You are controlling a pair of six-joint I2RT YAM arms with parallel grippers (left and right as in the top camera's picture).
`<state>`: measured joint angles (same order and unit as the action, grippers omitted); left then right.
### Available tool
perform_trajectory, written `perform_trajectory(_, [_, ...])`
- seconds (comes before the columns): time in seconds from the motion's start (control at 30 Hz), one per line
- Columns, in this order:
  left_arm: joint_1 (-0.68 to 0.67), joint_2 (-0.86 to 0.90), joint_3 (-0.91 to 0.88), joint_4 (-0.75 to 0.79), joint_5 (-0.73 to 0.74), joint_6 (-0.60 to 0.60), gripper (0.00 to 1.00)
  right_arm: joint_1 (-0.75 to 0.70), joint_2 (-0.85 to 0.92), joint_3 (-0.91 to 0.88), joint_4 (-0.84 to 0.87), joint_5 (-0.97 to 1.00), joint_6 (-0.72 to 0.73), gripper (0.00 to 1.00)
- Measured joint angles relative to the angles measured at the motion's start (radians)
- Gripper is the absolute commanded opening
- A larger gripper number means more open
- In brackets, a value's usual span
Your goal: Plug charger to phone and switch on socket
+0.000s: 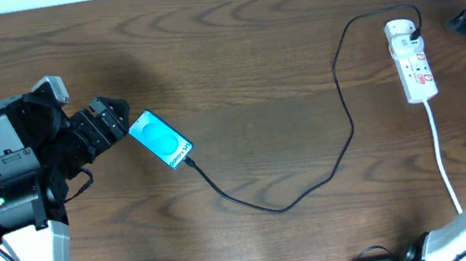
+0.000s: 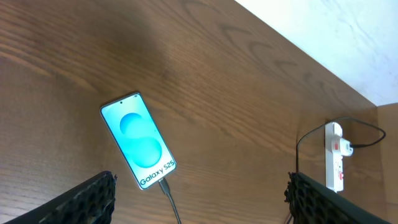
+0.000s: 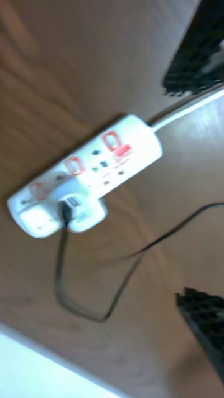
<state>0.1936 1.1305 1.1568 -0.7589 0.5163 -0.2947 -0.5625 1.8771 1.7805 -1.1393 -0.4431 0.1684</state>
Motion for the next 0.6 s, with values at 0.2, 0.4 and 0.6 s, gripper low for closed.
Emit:
perform_trajectory(0.2, [0.0, 0.0, 0.0, -0.001, 0.0, -0.001, 0.88, 0.006, 0.231, 0.243, -0.231, -0.016, -0.192, 0.99])
perform_trajectory(0.4, [0.0, 0.0, 0.0, -0.001, 0.0, -0.005, 0.89, 0.022, 0.359, 0.343, -0.31, 0.015, -0.342, 0.99])
perform_trajectory(0.6, [0.0, 0.0, 0.0, -0.001, 0.0, -0.016, 0.89, 0.039, 0.437, 0.345, -0.295, 0.022, -0.431, 0.99])
